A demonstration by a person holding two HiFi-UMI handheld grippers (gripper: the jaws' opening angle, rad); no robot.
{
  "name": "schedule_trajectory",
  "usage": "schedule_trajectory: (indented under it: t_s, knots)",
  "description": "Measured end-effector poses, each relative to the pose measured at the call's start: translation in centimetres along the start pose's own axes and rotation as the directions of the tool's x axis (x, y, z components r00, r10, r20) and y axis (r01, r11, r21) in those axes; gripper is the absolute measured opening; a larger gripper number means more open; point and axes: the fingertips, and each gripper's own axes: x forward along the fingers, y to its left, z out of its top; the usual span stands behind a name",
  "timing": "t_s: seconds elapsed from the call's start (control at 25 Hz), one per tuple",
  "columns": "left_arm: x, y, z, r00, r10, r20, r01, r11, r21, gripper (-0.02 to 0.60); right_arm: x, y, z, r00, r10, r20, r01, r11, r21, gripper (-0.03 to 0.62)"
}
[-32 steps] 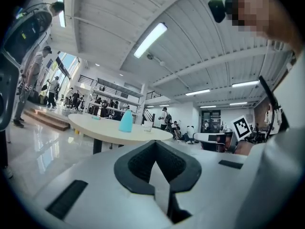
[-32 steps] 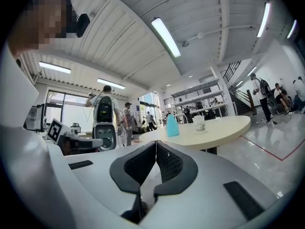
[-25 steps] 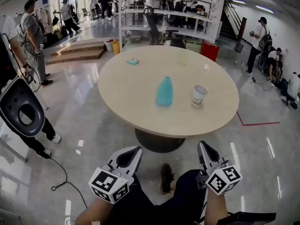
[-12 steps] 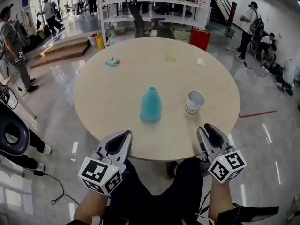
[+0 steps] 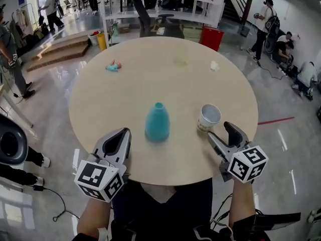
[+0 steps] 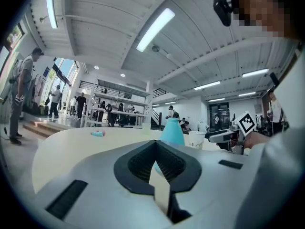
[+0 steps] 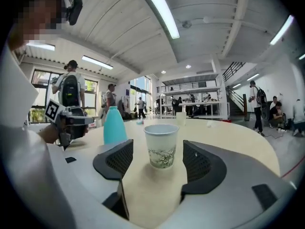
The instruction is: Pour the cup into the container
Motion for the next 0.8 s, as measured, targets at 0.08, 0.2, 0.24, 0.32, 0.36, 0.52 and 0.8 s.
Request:
schedule_trajectory:
  t_s: [0.08,0.2,0.24,0.32,0.36,0.52,0.8]
  knots:
    - [0.9,0.5,-0.2,1.000,0.002,-0.015,-0.002,1.000,-0.002,-0.008,0.8,-0.3,-0.5,1.000,0.008,-0.028,-0.008,1.000,0.004,0.312]
    - [1.6,1.2,-0.5,0.999,0.014,-0.031,-0.014,1.000,-0.019,-0.008,1.8,-0.2,-0.7,0.999,0.022,-0.049,-0.022,1.000,0.010,0.329]
    - [1.8,1.4,-0.5,0.999,0.019,-0.031,-0.020,1.000,-0.020,-0.008,2.2,-0.3,-0.6,0.998,0.030,-0.051,-0.029,0.999,0.015,0.332]
    - [2.4,1.8,-0.3,0.999,0.028,-0.031,-0.028,0.999,-0.020,-0.008,3.0,-0.4,-0.4,0.997,0.051,-0.050,-0.049,0.998,0.027,0.334]
    - [2.8,2.0,-0.3,0.999,0.028,-0.035,-0.029,0.999,-0.020,-0.008,3.3,-0.5,-0.3,0.997,0.060,-0.051,-0.059,0.998,0.032,0.334]
    - [4.4,1.9,-0.8,0.997,0.016,-0.073,-0.016,1.000,-0.002,-0.008,4.6,-0.6,-0.3,0.994,0.094,-0.061,-0.092,0.995,0.041,0.334]
    - [6.2,2.5,-1.2,0.994,0.003,-0.108,0.001,0.999,0.035,-0.008,6.1,-0.4,-1.0,0.984,0.129,-0.125,-0.123,0.991,0.050,0.334]
